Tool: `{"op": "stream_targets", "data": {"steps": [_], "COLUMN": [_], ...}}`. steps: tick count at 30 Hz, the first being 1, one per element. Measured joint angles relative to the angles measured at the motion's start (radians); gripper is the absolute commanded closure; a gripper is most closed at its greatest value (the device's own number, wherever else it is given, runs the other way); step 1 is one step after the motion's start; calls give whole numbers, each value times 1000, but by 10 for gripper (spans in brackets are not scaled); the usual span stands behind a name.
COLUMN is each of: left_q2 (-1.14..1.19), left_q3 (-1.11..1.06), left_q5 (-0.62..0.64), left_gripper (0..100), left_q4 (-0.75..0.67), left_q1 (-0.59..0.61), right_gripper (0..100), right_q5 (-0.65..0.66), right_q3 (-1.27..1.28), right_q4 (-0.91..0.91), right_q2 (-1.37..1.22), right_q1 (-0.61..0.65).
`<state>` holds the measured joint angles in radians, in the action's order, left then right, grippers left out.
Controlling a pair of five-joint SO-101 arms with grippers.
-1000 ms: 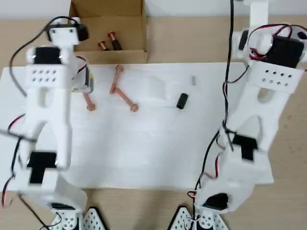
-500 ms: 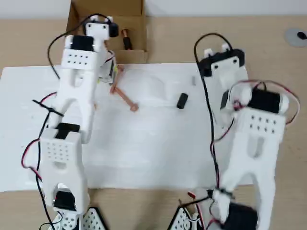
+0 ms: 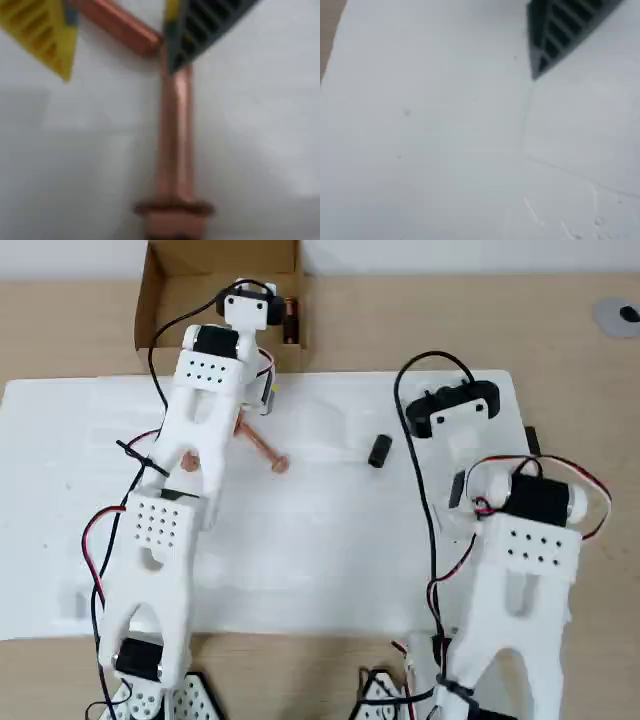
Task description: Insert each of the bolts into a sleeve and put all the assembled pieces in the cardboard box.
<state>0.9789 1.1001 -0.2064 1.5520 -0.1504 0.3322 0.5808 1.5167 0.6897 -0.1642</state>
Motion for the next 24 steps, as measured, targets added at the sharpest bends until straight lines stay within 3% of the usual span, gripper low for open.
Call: {"op": "stream_targets", "data": {"steps": [12,24], "left_q2": [219,267], "left_q3": [226,258], "left_q5": [-2,-2], "left_gripper": [864,878], "left_q4": [-74,-161], "left_q1": [55,55], "right_gripper": [634,634], "right_q5": [8,8], "right_q3": [0,0], "right_q4": [0,0], "right_q2": [31,31], "right_q1": [0,0]}}
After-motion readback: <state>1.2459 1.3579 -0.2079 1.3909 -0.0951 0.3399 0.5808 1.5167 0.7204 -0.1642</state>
